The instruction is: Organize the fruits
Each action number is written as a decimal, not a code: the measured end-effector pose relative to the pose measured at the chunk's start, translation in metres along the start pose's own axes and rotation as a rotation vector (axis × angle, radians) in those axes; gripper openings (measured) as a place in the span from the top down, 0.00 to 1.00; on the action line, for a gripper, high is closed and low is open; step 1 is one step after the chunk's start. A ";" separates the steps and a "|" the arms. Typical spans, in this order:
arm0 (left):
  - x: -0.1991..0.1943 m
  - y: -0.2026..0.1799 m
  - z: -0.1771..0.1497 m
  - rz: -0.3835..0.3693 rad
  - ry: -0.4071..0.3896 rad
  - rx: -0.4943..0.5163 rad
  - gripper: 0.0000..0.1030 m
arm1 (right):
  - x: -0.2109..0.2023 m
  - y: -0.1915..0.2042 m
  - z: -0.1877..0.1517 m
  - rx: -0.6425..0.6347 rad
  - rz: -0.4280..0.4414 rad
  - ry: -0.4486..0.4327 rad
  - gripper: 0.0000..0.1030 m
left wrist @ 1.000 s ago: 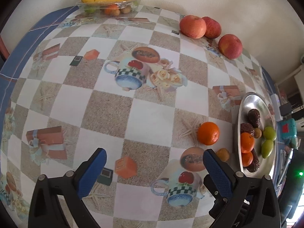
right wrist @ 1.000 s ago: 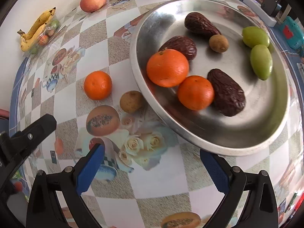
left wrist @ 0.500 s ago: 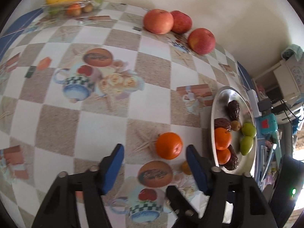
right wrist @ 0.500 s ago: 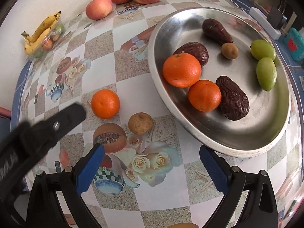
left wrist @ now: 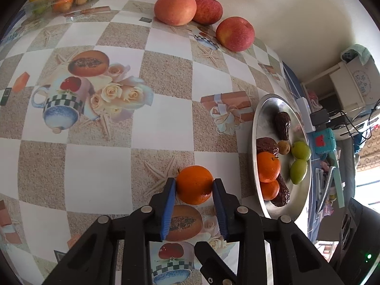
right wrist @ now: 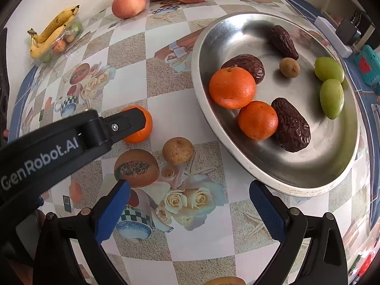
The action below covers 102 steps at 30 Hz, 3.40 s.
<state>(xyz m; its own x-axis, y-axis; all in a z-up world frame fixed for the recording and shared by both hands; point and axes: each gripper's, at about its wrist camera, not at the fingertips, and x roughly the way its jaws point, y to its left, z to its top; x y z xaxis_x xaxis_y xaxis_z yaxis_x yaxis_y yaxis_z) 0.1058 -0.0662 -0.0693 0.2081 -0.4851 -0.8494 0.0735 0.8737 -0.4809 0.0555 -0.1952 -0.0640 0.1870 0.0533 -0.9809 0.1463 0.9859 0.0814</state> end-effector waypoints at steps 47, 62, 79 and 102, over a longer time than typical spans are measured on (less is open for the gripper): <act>-0.057 0.037 -0.007 0.041 -0.100 -0.158 0.68 | -0.016 0.034 0.017 -0.145 0.001 -0.127 0.68; -0.053 0.039 -0.009 0.029 -0.085 -0.175 0.68 | 0.004 0.031 0.019 -0.189 -0.090 -0.075 0.74; -0.039 -0.040 -0.004 -0.034 -0.076 0.014 0.68 | -0.048 -0.023 0.032 -0.038 -0.008 -0.177 0.76; -0.041 -0.013 -0.026 0.291 -0.112 -0.017 0.00 | -0.060 -0.098 0.024 0.099 -0.047 -0.182 0.10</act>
<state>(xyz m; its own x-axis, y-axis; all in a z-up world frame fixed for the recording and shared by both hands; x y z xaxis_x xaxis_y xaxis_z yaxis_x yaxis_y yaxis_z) 0.0710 -0.0584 -0.0343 0.3238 -0.2062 -0.9234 -0.0213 0.9741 -0.2250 0.0536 -0.2986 -0.0088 0.3484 -0.0306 -0.9368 0.2516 0.9658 0.0620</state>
